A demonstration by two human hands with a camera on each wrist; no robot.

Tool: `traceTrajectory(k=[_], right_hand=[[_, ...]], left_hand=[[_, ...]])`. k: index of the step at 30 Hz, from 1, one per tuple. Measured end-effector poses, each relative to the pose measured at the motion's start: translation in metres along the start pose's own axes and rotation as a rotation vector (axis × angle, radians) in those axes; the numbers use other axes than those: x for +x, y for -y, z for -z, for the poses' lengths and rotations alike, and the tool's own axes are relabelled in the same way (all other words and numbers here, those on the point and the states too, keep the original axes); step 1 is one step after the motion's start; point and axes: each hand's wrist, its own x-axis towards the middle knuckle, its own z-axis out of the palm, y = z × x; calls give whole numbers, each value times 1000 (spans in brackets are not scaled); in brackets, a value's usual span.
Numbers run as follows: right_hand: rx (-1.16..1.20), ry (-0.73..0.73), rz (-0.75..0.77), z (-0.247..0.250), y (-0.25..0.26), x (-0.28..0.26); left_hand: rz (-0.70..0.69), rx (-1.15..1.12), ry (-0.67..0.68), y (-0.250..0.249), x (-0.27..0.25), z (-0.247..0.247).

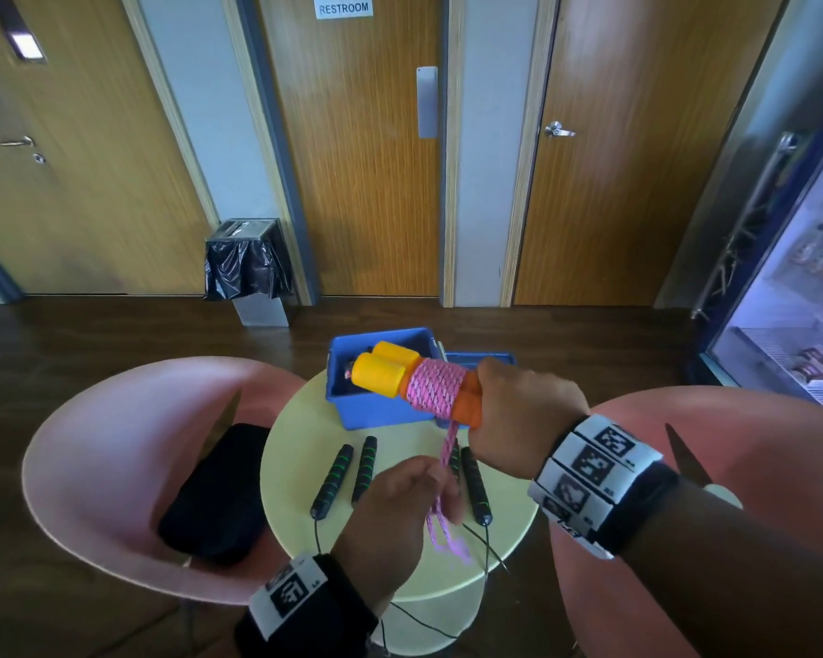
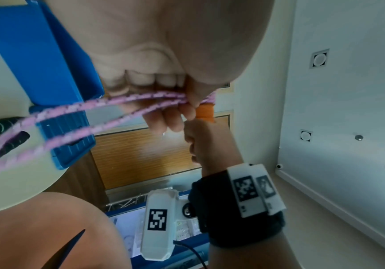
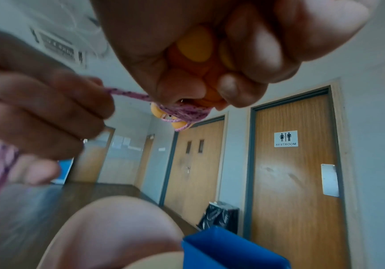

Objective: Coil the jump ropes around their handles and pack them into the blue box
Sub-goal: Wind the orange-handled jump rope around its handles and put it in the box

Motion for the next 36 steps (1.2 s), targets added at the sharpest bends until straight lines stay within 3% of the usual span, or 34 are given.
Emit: traceTrajectory(k=[3, 6, 13, 16, 26, 36], right_hand=[[-125, 88, -45, -14, -4, 3], [-164, 217, -33, -29, -6, 3], [-314, 343, 109, -51, 4, -10], [-363, 339, 234, -48, 6, -18], [-432, 361, 432, -31, 2, -33], [-305, 422, 583, -10, -3, -49]], left_hand=[[134, 10, 142, 0, 1, 5], [187, 184, 219, -6, 4, 13], [-120, 806, 388, -15, 25, 37], [-185, 959, 472, -19, 35, 44], [-303, 920, 536, -19, 50, 50], [-415, 843, 538, -23, 49, 64]])
